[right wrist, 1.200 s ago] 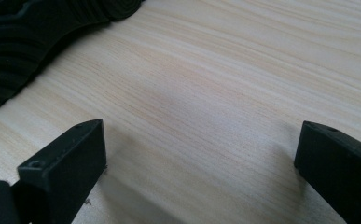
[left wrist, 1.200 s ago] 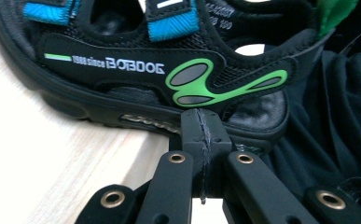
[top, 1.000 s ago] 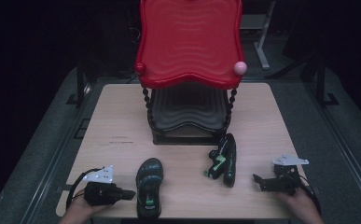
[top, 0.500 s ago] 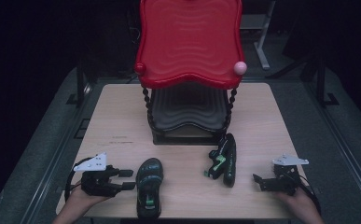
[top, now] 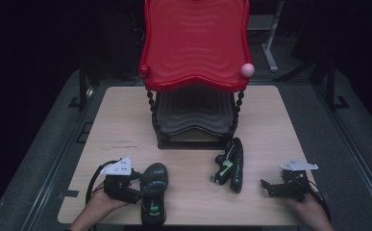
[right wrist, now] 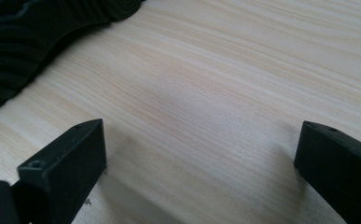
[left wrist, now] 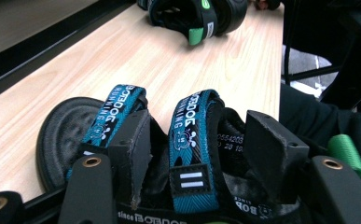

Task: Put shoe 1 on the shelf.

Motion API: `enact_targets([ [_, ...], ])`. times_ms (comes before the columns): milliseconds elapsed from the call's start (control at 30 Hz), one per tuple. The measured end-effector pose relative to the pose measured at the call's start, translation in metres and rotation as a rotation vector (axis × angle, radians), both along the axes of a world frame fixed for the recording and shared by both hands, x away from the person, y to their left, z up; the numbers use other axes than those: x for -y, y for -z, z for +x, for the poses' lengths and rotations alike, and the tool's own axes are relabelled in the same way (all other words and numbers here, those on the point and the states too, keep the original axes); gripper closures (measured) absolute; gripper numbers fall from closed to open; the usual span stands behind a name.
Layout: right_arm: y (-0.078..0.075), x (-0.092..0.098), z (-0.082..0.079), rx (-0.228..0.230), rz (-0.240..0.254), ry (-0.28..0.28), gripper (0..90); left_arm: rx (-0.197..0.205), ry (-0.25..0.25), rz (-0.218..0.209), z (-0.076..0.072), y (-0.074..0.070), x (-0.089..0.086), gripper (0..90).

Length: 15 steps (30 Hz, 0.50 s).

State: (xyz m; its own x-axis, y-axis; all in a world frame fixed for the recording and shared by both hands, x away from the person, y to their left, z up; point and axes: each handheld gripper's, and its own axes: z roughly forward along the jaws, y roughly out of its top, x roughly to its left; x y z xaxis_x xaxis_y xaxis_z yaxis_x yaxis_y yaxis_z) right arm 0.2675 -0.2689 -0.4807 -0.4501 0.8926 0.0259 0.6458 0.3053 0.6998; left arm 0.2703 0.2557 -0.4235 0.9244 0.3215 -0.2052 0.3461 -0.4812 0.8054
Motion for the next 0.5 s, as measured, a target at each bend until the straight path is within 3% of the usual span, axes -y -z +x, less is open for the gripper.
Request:
enact_targets([
  [300, 0.0000, 0.0000, 0.0000, 0.000, 0.000, 0.000, 1.8, -0.008, -0.026, 0.028, 0.0026, 0.0060, 0.0001, 51.9],
  [433, 0.0000, 0.0000, 0.0000, 0.000, 0.000, 0.000, 1.8, 0.008, -0.011, 0.023, -0.0001, 0.0038, 0.0029, 65.7],
  [500, 0.0000, 0.0000, 0.0000, 0.000, 0.000, 0.000, 1.8, 0.013, -0.013, 0.025, -0.0011, 0.0032, 0.0034, 67.0],
])
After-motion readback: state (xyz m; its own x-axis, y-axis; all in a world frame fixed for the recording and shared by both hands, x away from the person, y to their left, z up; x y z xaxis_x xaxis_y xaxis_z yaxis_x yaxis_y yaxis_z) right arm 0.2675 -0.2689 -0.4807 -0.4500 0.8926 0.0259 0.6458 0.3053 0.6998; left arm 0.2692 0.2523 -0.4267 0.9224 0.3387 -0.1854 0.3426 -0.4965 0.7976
